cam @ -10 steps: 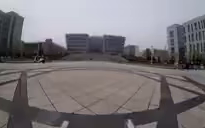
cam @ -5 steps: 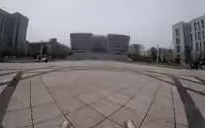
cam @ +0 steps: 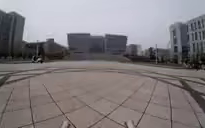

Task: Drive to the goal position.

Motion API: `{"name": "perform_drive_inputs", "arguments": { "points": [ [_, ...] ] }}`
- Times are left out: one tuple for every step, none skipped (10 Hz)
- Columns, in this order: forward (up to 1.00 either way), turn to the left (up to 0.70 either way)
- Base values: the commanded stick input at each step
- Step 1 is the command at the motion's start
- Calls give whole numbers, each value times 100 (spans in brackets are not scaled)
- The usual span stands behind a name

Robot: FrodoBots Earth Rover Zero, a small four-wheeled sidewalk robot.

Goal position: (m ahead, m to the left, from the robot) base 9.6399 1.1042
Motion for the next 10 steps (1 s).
{"name": "perform_drive_inputs", "arguments": {
  "points": [
    [100,12],
    [100,3],
    [100,0],
    [100,2],
    [100,1],
    [100,-26],
    [100,-40],
    [100,-40],
    [100,-5],
    [100,10]
  ]
}}
